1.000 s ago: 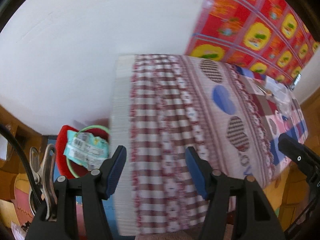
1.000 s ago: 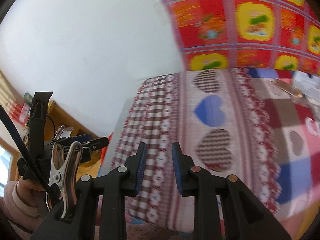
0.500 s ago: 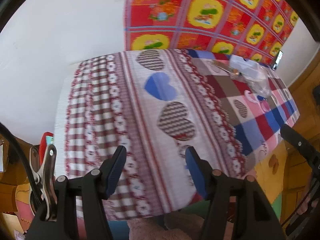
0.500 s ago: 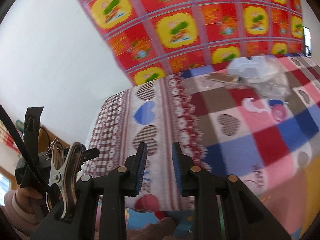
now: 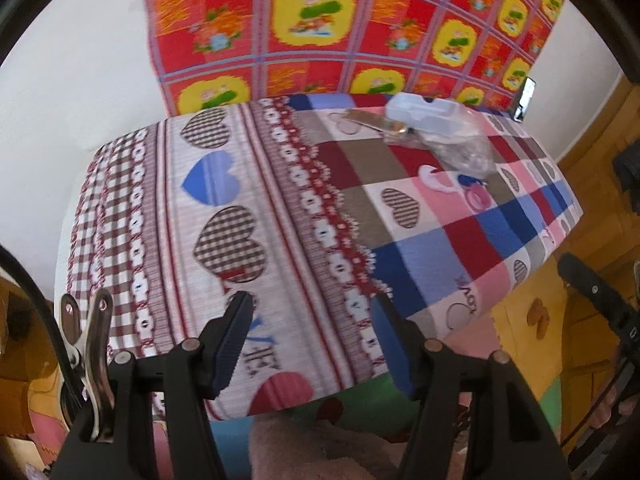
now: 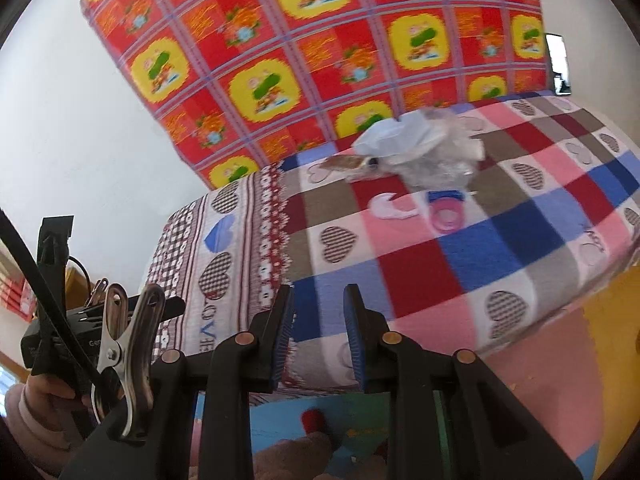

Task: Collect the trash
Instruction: 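Lower both grippers toward the white plastic tray and gold tube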

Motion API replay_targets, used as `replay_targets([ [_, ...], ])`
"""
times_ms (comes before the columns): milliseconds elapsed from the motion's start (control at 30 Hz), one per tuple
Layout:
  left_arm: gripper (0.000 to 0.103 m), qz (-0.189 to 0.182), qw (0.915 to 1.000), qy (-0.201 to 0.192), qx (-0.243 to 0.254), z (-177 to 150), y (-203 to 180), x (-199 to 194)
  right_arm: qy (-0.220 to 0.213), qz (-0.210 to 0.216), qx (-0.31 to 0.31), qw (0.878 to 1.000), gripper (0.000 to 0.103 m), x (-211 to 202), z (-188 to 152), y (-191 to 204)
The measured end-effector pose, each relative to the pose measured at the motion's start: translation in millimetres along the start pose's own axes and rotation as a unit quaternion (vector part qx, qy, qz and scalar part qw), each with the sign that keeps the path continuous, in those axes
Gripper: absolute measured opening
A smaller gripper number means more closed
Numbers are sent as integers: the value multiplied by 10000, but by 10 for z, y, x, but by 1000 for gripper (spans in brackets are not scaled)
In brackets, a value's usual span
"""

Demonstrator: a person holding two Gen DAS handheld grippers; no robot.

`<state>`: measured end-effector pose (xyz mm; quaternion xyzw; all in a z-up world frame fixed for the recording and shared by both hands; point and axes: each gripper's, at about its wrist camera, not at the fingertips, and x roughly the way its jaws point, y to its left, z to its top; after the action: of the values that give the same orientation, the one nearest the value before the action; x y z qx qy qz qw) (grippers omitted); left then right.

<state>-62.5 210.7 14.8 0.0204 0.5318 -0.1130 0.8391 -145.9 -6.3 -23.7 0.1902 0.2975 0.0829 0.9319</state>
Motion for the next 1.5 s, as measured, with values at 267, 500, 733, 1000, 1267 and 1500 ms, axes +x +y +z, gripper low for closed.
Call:
replay_targets([
  [267,64,-74,9994,-68,341,245,-440,59,-237,-126,235,9994,26,-211,108,-387],
  [500,64,-274,9978,-89,592,603,-861,276,-295,-314,435,9981,26,-224,238,-718],
  [733,64,-433,9973,-57,587,968,-1161,588,-162,-464,515,9975,26,-100,448,-1090],
  [1000,64,-490,9981,-18,377,1444,-1316,931,214,-374,449,9981,26,281,817,-1427],
  [1267,64,-608,9981,97,-55,1824,-1295,1190,364,-367,232,9984,26,542,1095,-1541],
  [1500,64,-806,9963,129,-274,2150,-1405,1361,447,-376,209,9981,26,590,1269,-1633],
])
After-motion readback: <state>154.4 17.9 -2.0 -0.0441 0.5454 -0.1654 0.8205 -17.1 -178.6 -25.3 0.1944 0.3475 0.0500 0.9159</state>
